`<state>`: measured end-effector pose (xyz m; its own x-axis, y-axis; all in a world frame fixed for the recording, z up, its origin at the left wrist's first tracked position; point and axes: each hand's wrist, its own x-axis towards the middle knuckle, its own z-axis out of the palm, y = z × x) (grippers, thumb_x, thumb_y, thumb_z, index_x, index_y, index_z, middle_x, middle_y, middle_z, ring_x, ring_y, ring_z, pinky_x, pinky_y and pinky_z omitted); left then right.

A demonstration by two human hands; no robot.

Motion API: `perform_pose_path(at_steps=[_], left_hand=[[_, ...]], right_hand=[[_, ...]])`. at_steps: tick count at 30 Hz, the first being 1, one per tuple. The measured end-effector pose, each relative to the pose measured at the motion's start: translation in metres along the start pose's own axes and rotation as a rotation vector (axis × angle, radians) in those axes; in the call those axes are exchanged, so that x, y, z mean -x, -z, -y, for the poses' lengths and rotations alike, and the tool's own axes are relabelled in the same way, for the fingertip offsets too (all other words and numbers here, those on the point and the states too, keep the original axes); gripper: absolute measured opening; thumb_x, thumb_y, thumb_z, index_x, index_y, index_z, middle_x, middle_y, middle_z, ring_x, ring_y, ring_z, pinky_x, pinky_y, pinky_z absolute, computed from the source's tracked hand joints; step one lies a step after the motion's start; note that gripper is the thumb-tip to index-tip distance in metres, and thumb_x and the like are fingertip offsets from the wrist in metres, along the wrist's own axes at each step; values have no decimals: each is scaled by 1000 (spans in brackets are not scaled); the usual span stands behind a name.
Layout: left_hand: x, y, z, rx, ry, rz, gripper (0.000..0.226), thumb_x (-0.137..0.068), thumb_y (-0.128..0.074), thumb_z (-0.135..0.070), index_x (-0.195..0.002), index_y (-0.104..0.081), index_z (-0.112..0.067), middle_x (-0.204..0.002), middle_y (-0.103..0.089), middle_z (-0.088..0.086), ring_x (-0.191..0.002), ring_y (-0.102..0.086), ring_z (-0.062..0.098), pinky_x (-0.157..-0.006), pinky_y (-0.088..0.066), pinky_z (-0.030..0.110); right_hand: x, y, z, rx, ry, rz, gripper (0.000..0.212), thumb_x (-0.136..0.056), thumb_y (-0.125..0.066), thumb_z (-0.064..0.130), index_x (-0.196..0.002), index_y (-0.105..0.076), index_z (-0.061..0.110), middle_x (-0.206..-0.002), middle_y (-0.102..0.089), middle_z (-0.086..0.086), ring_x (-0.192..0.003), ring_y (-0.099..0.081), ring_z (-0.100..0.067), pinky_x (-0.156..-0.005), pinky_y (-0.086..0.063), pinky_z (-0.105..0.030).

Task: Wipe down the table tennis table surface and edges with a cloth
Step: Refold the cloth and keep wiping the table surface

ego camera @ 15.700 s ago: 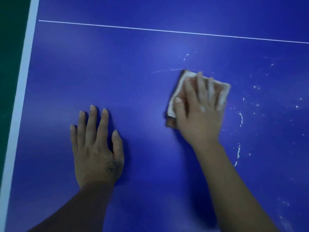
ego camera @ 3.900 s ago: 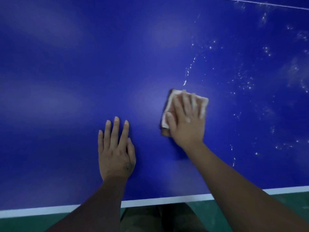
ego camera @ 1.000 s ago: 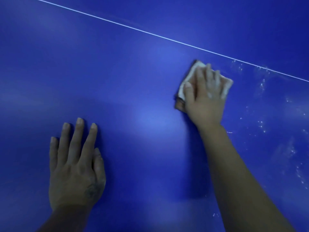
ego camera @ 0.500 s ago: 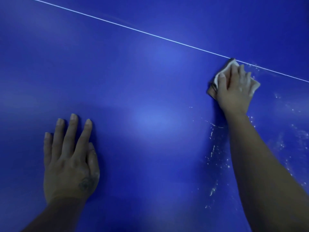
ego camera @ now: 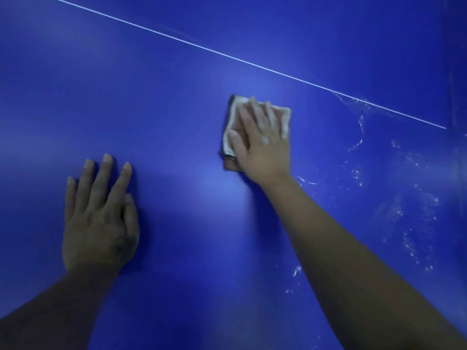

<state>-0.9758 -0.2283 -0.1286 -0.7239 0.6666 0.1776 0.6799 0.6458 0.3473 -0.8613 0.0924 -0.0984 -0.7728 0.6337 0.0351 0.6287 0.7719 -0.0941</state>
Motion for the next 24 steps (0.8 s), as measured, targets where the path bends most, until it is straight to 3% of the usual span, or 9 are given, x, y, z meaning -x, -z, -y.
perform_pose_path(at_steps=[5, 9, 12, 15, 19, 21, 24], left_hand=[[-2, 3, -2, -12, -4, 3, 58, -112, -33, -31, -168, -41, -19, -179, -28, 8, -168, -18, 33, -135, -14, 61], [-2, 6, -7, -22, -4, -10, 56, -112, -36, -27, -167, -43, -17, -177, -32, 11, -167, -20, 36, -135, -14, 59], [-2, 9, -9, -24, -12, -25, 55, -112, -38, -25, -166, -45, -17, -177, -34, 11, -166, -24, 37, -134, -16, 60], [-2, 10, -10, -37, -14, -43, 54, -113, -37, -27, -166, -45, -18, -176, -35, 10, -166, -25, 36, -134, -18, 59], [-2, 10, -10, -44, -19, -47, 54, -114, -35, -29, -166, -45, -18, -176, -35, 11, -165, -26, 36, -135, -17, 57], [-2, 10, -10, -59, -29, -42, 54, -114, -34, -29, -166, -44, -18, -176, -35, 12, -165, -26, 38, -134, -17, 57], [-2, 10, -10, -74, -29, -21, 54, -114, -35, -28, -165, -44, -16, -175, -36, 14, -164, -27, 41, -132, -19, 58]], right_hand=[[21, 10, -84, -11, -452, 17, 66, -110, -31, 58, -169, -31, 29, -179, -18, 3, -166, -11, -26, -131, -4, -62], [28, 7, -59, -18, -650, 8, 72, -107, -19, 63, -171, -20, 30, -181, -9, 2, -167, -4, -27, -129, -1, -66], [35, 4, -7, 12, -558, 8, 69, -108, -26, 61, -170, -28, 30, -180, -15, 0, -167, -8, -29, -129, -2, -67], [54, 1, 39, 16, -257, 27, 67, -107, -28, 61, -168, -33, 33, -179, -19, 2, -166, -12, -28, -131, -2, -63], [72, 4, 9, -14, 37, 33, 63, -109, -36, 58, -165, -41, 31, -177, -26, 4, -165, -19, -26, -132, -4, -60], [75, 8, -32, 16, -31, 32, 62, -109, -38, 57, -165, -41, 31, -177, -26, 3, -165, -19, -26, -132, -5, -61], [88, 14, -78, 9, -316, 54, 64, -110, -31, 57, -169, -32, 30, -180, -17, 2, -167, -10, -27, -131, -2, -63]])
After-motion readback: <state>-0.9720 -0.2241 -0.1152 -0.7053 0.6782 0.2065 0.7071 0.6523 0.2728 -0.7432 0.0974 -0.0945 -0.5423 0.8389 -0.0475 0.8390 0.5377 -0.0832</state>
